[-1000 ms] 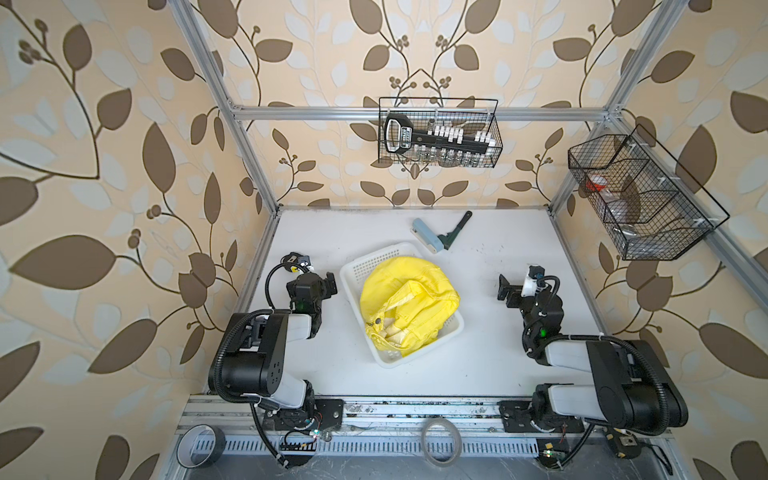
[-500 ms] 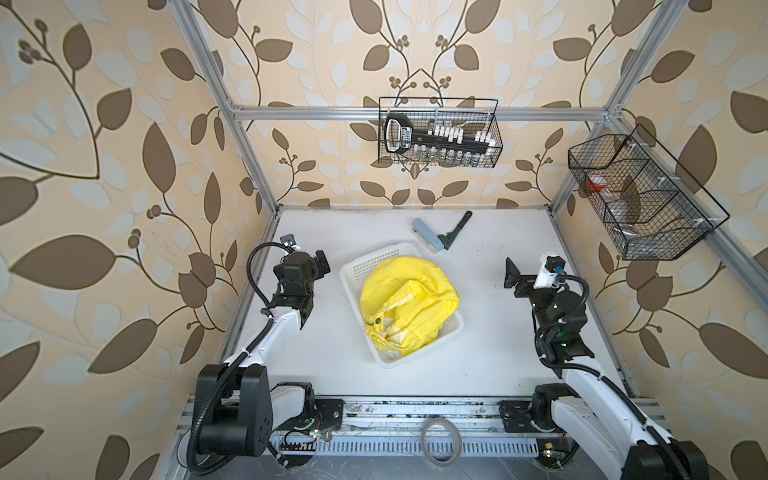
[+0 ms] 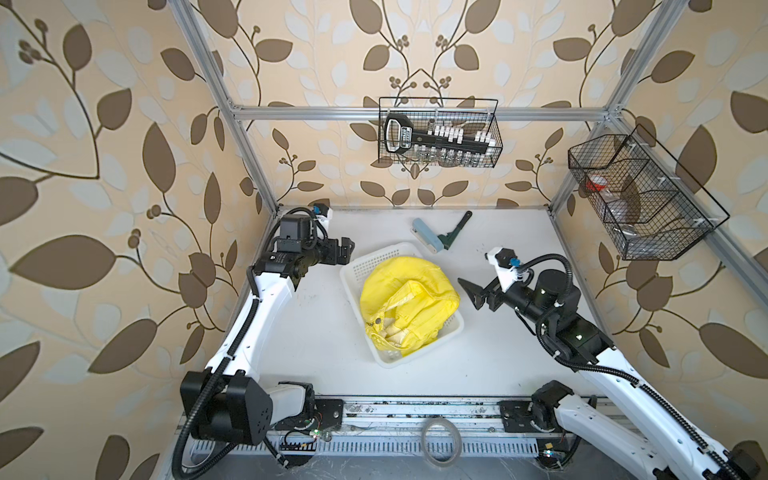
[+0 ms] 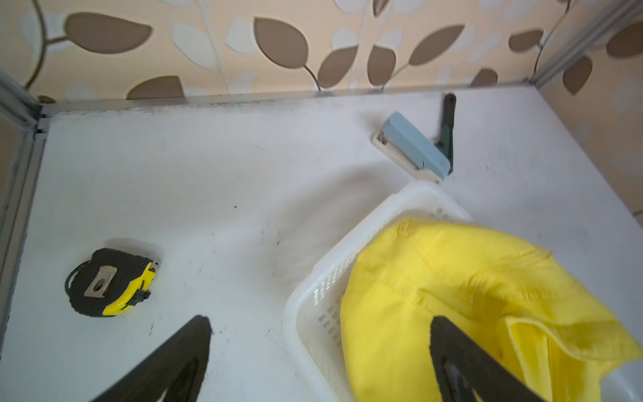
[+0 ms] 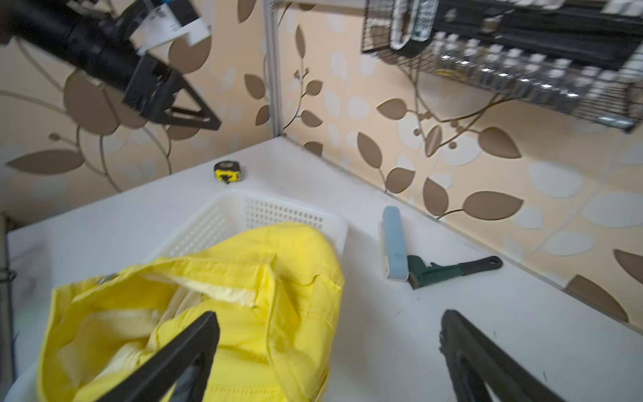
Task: Fold and stack the trousers
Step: Pick up the trousers from the basket, then move the basket to the top-left of the table.
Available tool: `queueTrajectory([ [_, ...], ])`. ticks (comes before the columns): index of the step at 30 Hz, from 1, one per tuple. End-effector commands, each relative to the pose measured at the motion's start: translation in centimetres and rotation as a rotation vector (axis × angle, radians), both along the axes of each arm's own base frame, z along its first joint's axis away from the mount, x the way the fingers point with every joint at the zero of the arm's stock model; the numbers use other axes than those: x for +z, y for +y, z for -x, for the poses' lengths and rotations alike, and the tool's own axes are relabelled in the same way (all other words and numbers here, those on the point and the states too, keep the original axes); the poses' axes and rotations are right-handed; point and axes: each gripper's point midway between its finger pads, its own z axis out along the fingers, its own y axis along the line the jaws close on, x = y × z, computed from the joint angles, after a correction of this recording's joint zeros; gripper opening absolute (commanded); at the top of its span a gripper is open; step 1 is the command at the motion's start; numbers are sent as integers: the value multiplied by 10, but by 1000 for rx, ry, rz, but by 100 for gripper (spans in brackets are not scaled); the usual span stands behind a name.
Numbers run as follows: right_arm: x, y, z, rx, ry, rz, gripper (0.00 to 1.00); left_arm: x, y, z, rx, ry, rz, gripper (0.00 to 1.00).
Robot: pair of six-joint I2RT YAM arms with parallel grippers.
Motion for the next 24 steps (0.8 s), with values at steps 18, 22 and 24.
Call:
queueTrajectory([
  [18, -147, 115, 22, 473, 3, 834, 100, -104, -65, -38, -444, 326, -311, 93],
  [22, -162, 129, 15, 505, 12, 870, 100, -117, -64, -45, -465, 335, -342, 86],
  [24, -175, 132, 10, 518, 22, 911, 100, -124, -62, -46, -481, 350, -364, 76],
])
